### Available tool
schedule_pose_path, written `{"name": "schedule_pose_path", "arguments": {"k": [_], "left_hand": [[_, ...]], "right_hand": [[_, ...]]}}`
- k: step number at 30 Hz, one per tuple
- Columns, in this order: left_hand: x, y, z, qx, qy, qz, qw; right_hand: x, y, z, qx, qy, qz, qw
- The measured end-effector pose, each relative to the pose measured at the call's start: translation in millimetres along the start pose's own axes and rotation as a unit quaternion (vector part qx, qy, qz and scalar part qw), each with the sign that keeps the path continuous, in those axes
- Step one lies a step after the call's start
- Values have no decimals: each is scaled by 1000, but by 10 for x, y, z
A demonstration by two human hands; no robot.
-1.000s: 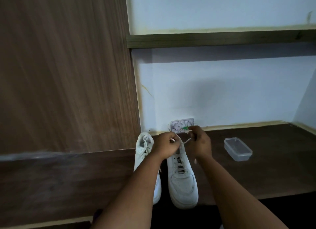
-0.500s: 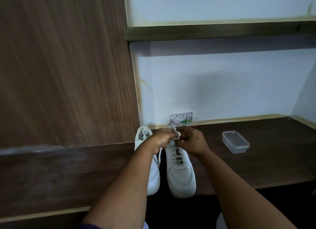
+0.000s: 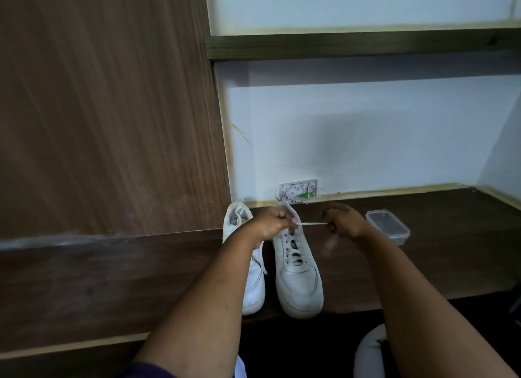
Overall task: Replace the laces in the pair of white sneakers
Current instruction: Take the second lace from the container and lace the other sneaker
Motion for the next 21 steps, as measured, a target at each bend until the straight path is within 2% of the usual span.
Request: {"name": "schedule_pose_path", "arguments": {"k": [1, 2, 3, 4, 5, 6, 8, 10, 12, 14, 17, 21], "left_hand": [[-7, 4, -7, 1, -5, 11, 1000], [-8, 2, -11, 4, -7, 20, 1000], [-2, -5, -8, 5, -5, 25, 1000], [-3, -9, -7, 6, -3, 28, 1000], [-3, -13, -2, 8, 0, 29, 1000], [-10, -16, -2, 8, 3, 27, 1000], [-32, -11, 5, 7, 8, 32, 999], [-49, -10, 33, 2, 16, 23, 1000], [-45, -6, 42, 0, 26, -6, 1000], [-19, -12, 32, 7, 39, -16, 999], [88, -82, 39, 20, 57, 11, 998], [268, -290, 69, 70, 76, 131, 986]], "right_hand": [[105, 55, 13, -13, 14, -89, 996], [161, 108, 19, -37, 2, -218, 975], [160, 128, 5, -53, -21, -345, 937], [102, 127, -8, -41, -48, -427, 902], [-7, 105, -27, -13, -82, -462, 883], [-142, 49, -65, 31, -104, -428, 897], [-362, -141, -176, 90, -119, -278, 949], [-468, -239, -176, 147, -78, -227, 960], [-486, -250, -148, 161, -48, -175, 970], [-481, -220, -97, 162, -50, -162, 972], [-359, -148, -28, 138, -37, -211, 967], [-190, 133, 122, 42, 7, -263, 964]]}}
Point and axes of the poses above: each hand's wrist, its own z-axis towards the middle knuckle, its own x-axis out of the back of the hand, y = z × x, the point moved 5 cm from there along z, towards the middle knuckle, and after that the axes turned 1 degree about z, right-handed, at the moved point
